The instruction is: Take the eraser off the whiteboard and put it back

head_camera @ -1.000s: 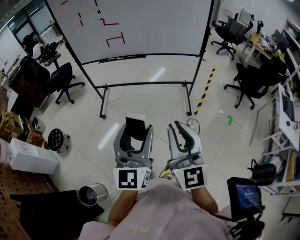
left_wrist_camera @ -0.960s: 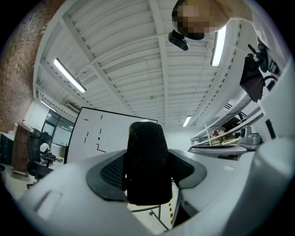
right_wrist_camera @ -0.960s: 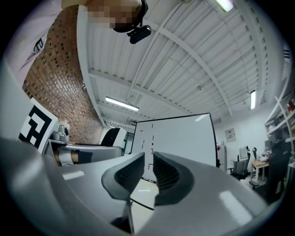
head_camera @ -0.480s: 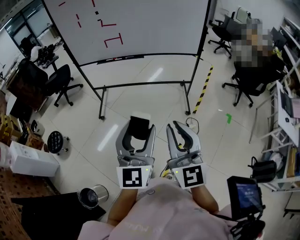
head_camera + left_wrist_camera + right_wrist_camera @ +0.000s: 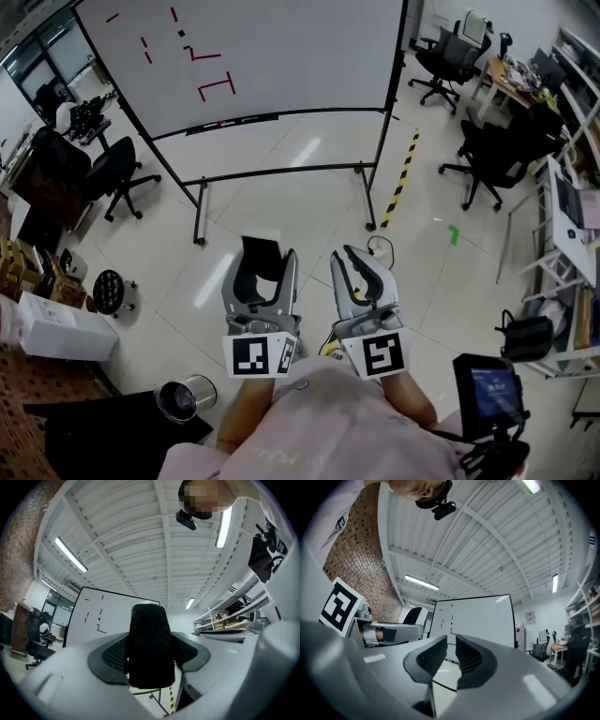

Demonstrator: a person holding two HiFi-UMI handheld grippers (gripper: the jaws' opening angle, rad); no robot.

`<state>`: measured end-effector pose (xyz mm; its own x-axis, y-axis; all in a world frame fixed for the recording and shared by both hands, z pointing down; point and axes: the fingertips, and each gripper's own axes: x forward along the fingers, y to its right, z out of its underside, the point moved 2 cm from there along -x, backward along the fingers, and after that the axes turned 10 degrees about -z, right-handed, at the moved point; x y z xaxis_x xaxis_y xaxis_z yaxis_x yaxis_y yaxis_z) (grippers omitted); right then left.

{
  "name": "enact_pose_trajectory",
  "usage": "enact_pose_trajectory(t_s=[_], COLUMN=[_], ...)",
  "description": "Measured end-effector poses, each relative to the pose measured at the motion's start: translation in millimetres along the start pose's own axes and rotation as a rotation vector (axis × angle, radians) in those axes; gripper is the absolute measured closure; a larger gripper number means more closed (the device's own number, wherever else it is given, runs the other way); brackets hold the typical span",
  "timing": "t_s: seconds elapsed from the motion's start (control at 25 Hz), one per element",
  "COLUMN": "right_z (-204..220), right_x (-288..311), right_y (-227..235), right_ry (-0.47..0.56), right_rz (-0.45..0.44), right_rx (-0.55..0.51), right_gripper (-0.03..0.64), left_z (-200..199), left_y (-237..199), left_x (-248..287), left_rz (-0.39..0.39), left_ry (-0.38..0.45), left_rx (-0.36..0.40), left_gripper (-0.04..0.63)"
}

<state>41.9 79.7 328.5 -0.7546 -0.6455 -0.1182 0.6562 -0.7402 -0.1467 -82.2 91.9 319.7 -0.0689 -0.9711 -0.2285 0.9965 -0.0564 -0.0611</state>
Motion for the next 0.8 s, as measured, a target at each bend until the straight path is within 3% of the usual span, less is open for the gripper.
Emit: enact_pose_trajectory(t_s=[0.28,0.44,0.64,0.8], right_z=[8,23,26,54], right_x=[-11,-1,39,96], right_y=[22,30,63,99], right_ry=[0.017,-0.009,0.018,-0.009], right_rz=[0.016,0.019,0.026,0.023], right_rx=[0.019,0.007,-0.005,-0.026], right_gripper=[0.566,0.568,0.567,0.566], left_z=[14,21,-13,-46], left_y=[17,3,-37,-79], left_x=[3,11,94,206], left_rz=[0.003,-0.019,-0.084,-0.094], left_ry=[-0.014,-0.030,0.055,0.135], left_rx=[-0.006,-0.029,-0.074,-0.018], left_gripper=[0.325,0.325,0.325,0.325])
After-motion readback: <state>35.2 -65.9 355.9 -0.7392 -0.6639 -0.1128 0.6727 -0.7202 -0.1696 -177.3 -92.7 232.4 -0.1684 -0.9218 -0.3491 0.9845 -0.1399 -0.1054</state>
